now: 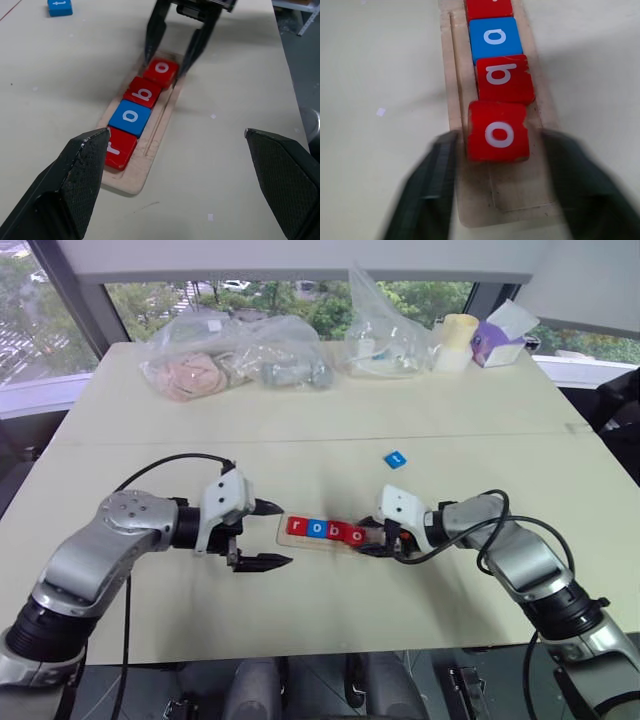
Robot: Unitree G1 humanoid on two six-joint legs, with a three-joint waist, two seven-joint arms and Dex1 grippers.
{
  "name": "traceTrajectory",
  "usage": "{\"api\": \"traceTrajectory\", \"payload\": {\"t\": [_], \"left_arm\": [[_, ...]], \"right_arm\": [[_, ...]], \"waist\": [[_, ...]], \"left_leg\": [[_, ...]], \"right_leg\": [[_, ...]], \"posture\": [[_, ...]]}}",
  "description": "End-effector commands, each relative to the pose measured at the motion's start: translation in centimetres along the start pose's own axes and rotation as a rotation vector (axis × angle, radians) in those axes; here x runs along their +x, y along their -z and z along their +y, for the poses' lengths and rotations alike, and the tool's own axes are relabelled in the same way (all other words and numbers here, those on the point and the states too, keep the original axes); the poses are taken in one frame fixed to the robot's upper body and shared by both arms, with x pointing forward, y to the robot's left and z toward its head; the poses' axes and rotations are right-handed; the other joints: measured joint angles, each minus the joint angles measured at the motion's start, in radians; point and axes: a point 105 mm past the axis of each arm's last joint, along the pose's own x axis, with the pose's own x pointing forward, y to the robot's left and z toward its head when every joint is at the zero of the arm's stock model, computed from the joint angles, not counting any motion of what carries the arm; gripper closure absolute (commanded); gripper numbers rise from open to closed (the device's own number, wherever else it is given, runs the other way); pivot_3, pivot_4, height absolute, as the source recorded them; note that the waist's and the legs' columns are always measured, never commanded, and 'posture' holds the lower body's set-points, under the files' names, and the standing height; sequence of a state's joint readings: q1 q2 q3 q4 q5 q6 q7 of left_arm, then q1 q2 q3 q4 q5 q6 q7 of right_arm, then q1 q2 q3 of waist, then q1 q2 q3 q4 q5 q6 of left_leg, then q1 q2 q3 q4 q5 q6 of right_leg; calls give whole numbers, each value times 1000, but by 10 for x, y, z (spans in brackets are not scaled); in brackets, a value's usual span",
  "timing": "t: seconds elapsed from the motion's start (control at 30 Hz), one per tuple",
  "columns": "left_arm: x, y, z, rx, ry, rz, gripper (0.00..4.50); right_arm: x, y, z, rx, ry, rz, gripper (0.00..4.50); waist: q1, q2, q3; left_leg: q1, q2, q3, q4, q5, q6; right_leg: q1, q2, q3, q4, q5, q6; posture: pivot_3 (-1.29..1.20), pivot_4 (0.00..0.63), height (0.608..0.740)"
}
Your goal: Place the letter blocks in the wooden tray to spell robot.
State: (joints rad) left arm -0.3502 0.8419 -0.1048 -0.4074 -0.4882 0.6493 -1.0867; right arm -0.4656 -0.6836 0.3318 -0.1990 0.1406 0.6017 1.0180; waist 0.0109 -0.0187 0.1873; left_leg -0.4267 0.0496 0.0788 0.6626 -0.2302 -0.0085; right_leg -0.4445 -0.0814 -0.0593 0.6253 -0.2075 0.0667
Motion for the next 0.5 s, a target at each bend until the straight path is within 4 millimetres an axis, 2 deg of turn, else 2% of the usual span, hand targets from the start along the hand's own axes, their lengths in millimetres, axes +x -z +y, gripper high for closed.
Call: {"api": "traceTrajectory", "payload": {"t": [0.03, 0.23, 0.4, 0.5], "left_arm": [[0, -5, 0, 26, 0, -9, 0], [0, -5, 4, 26, -8, -11, 0], [1, -4, 5, 27, -13, -11, 0], [0, -4, 6, 28, -16, -10, 0]], "right_arm": [[-5, -20, -15, -44, 80, -73, 71], [-16, -36, -36, -100, 179, -130, 71], [-19, -36, -10, -133, 56, -146, 71], [-18, -31, -2, -142, 43, -131, 71]], "waist": [[0, 0, 0], [0, 0, 0], [2, 0, 0], [1, 0, 0]], "left_leg": [[0, 0, 0, 0, 0, 0], [0, 0, 0, 0, 0, 0], [-1, 0, 0, 0, 0, 0], [-1, 0, 0, 0, 0, 1]], "right_leg": [[0, 0, 0, 0, 0, 0], [0, 0, 0, 0, 0, 0], [0, 0, 0, -1, 0, 0], [0, 0, 0, -2, 0, 0]], "posture": [[0, 150, 739], [0, 150, 739], [0, 150, 739], [0, 150, 739]]}}
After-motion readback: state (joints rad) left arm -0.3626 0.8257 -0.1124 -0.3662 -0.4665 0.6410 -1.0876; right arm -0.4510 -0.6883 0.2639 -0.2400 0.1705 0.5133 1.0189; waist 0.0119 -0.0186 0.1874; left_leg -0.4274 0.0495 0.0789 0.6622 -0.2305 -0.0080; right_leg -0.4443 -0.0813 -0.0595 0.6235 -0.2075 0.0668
